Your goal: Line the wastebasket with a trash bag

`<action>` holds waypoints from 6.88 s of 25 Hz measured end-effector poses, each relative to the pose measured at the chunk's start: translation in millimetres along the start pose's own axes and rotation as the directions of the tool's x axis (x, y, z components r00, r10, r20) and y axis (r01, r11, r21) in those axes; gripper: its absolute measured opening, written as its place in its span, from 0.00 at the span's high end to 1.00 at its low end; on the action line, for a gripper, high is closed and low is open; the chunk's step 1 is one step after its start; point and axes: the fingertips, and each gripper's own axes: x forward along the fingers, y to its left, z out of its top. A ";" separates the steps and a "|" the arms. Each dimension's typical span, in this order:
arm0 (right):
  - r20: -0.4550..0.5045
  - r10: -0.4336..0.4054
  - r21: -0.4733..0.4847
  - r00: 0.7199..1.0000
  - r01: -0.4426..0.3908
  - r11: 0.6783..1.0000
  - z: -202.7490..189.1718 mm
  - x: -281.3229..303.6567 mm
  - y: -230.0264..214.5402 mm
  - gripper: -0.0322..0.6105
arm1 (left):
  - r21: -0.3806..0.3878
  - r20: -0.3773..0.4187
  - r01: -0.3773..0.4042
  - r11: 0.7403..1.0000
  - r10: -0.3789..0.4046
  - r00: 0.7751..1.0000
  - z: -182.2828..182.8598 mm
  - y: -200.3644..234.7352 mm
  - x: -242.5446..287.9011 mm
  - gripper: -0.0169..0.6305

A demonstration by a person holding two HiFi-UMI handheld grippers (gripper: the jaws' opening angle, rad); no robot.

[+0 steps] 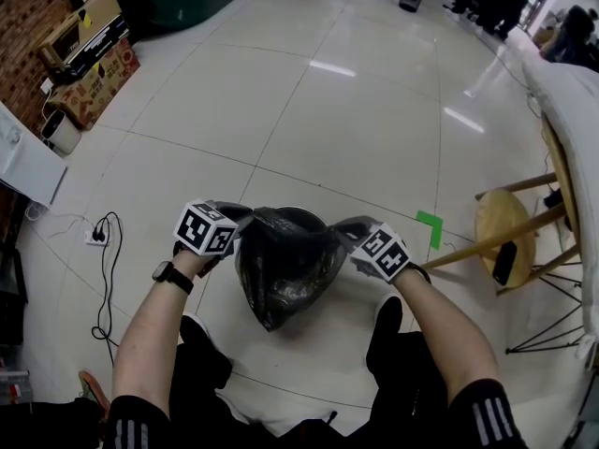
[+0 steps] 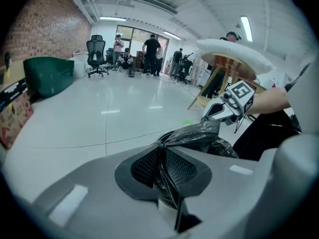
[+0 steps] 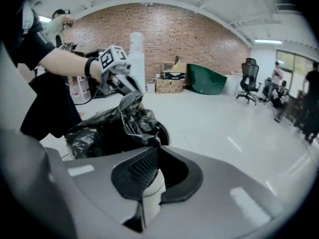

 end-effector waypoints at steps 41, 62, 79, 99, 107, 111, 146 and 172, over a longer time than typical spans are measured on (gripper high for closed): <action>-0.233 -0.015 0.269 0.972 0.079 0.960 -84.9 102.5 -54.0 0.94 | -0.178 -0.204 0.026 0.984 -0.062 0.977 -108.8 56.5 77.6 0.90; 0.011 -0.003 0.158 1.000 0.001 0.987 -53.5 -19.8 -19.0 0.70 | -0.237 -0.124 -0.056 0.970 0.027 0.992 -118.9 57.0 43.4 0.70; -0.230 0.058 -0.350 0.971 -0.138 0.926 -58.6 21.4 77.5 0.93 | -0.223 -0.126 -0.089 0.971 0.061 0.990 -127.3 41.8 32.2 0.70; 0.137 0.126 0.620 0.982 -0.185 0.763 -73.4 -0.7 25.2 0.65 | -0.239 -0.126 -0.073 0.968 0.044 0.991 -136.3 43.4 38.3 0.70; 0.206 0.087 0.686 0.975 -0.207 0.697 -72.8 3.2 25.8 0.88 | -0.235 -0.123 -0.070 0.969 0.042 0.992 -134.1 44.8 38.1 0.70; 0.185 0.073 0.701 0.980 -0.184 0.689 -92.6 -0.6 26.2 0.94 | -0.233 -0.126 -0.072 0.970 0.044 0.991 -135.9 46.0 41.5 0.70; 0.188 0.194 0.760 0.963 -0.267 0.592 -101.1 -18.0 153.7 0.64 | -0.221 -0.169 -0.063 0.973 0.025 0.985 -161.2 30.4 40.9 0.70; 0.168 0.061 0.850 0.984 -0.176 0.497 -88.9 46.1 191.5 0.94 | -0.268 -0.121 -0.073 0.961 0.042 0.992 -174.4 5.6 -37.9 0.67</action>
